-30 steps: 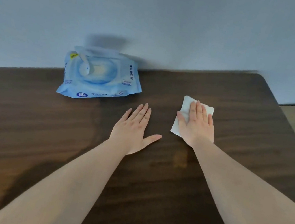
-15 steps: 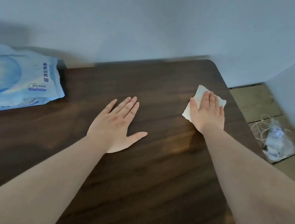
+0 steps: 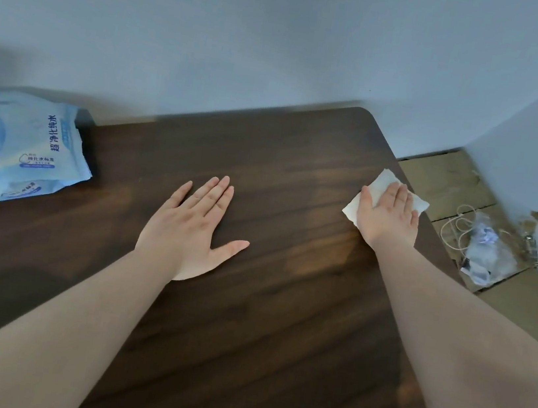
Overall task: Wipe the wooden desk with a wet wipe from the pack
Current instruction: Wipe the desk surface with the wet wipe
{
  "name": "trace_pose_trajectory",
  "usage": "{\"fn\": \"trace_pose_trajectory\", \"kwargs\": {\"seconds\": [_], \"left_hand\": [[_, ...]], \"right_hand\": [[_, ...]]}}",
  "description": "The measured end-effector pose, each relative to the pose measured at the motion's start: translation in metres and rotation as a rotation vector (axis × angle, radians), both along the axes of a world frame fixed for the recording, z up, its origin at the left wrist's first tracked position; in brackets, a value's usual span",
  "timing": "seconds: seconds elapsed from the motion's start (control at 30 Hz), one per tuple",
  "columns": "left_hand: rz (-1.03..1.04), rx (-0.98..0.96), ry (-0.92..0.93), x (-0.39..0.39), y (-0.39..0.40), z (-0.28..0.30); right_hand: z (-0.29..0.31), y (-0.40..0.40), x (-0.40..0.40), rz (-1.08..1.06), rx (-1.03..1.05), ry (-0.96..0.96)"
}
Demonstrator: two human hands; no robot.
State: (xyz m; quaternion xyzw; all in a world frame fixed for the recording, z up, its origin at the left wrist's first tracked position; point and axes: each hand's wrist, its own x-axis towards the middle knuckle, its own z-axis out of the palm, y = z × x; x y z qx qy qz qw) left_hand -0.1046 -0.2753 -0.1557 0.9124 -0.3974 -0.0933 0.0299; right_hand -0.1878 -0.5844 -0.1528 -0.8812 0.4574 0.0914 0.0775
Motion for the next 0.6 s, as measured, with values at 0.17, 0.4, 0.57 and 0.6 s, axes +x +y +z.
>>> {"fn": "trace_pose_trajectory", "kwargs": {"seconds": [0.17, 0.4, 0.57, 0.6], "left_hand": [[-0.017, 0.023, 0.053, 0.002, 0.002, 0.001], [0.124, 0.013, 0.132, -0.012, 0.063, 0.012], [0.366, 0.025, 0.098, -0.032, 0.178, 0.016], [0.419, 0.042, 0.095, -0.036, 0.202, 0.016]], "right_hand": [[0.003, 0.034, -0.003, 0.130, -0.003, 0.065], [0.006, 0.119, 0.021, 0.538, -0.001, 0.116], [0.007, 0.200, 0.043, 0.855, 0.012, 0.100], [0.008, 0.218, 0.048, 0.917, 0.012, 0.096]]}}
